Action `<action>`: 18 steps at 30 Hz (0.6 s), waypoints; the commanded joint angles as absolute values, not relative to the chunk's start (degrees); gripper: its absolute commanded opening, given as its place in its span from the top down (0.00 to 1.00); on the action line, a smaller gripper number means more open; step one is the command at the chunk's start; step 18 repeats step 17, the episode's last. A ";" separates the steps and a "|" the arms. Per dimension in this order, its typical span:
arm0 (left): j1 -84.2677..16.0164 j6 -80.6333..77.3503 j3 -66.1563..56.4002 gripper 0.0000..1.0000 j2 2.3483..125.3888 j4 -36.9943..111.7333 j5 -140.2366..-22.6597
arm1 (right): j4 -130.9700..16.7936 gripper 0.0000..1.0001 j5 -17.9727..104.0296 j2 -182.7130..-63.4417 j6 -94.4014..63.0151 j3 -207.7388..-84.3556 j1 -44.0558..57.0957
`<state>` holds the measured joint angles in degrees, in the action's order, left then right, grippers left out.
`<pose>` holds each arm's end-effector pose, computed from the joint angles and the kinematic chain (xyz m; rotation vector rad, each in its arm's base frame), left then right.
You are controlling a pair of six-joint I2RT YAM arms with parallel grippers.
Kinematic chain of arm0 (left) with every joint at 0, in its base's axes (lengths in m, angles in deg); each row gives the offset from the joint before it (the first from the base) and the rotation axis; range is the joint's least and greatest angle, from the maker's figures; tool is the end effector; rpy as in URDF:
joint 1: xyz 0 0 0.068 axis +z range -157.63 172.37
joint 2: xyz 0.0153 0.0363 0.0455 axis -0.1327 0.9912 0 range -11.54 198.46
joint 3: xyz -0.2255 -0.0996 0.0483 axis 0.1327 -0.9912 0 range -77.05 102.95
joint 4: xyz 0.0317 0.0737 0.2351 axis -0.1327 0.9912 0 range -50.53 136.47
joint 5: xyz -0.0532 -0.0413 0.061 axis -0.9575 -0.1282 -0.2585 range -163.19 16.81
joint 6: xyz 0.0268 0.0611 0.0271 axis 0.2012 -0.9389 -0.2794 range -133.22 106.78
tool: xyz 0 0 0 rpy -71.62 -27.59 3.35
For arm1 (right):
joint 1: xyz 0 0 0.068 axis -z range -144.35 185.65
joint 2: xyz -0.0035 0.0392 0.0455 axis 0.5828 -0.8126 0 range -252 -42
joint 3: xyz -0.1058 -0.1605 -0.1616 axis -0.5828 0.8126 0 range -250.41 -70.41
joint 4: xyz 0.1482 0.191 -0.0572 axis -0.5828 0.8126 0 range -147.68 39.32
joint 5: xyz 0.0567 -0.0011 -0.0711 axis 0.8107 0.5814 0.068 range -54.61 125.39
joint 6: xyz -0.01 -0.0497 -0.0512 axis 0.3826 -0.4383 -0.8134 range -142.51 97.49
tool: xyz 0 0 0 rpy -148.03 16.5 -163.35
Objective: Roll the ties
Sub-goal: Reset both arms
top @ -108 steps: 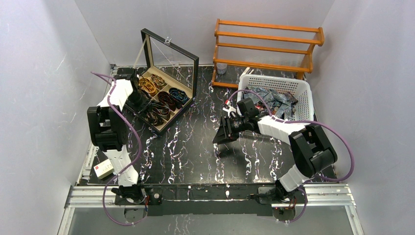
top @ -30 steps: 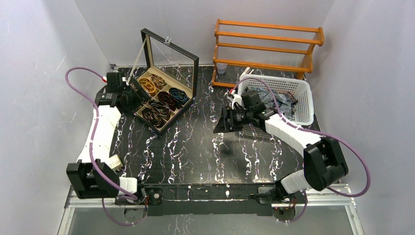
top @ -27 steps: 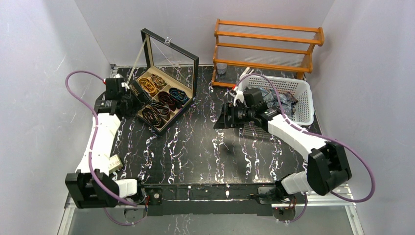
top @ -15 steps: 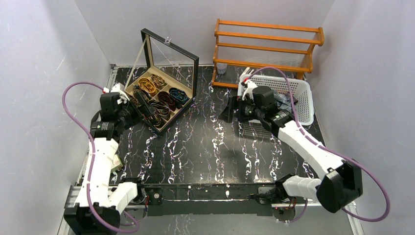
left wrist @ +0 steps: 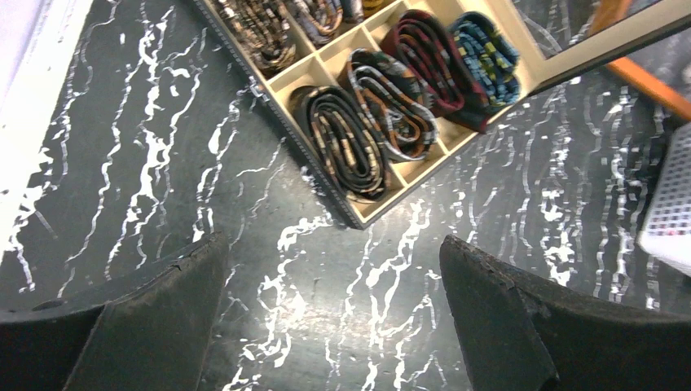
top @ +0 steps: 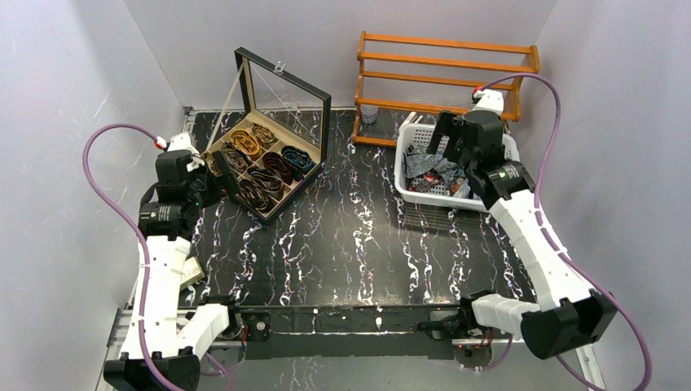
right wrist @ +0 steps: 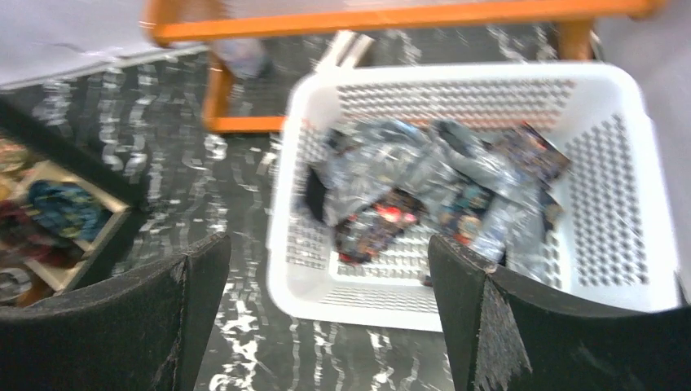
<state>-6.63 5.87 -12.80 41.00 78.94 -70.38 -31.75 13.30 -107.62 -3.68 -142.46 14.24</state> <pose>0.2051 0.0066 0.3487 -0.3887 2.0207 -0.1456 0.2549 0.0759 0.3758 0.2157 1.8746 0.1118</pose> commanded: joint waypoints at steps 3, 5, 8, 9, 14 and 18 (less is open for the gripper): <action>-6.84 2.62 -11.38 0.02 41.77 82.10 -64.94 | -31.21 0.01 28.27 -107.24 -4.71 -142.31 17.42; -6.84 2.29 -10.89 0.02 42.24 82.10 -65.07 | -32.47 0.01 31.53 -107.22 -4.58 -141.53 17.37; -6.84 2.50 -9.80 0.02 42.89 82.35 -65.52 | -31.30 0.01 32.17 -108.68 -4.19 -142.09 17.42; -6.84 2.44 -9.52 0.02 42.99 82.32 -65.90 | -30.75 0.01 31.94 -109.13 -4.19 -142.48 17.38; -6.84 2.66 -8.96 0.02 43.80 82.71 -65.80 | -30.81 0.01 32.45 -109.85 -3.83 -142.31 17.37; -6.84 3.08 -8.95 0.02 43.94 82.70 -65.78 | -31.17 0.01 32.05 -109.55 -3.87 -142.14 17.37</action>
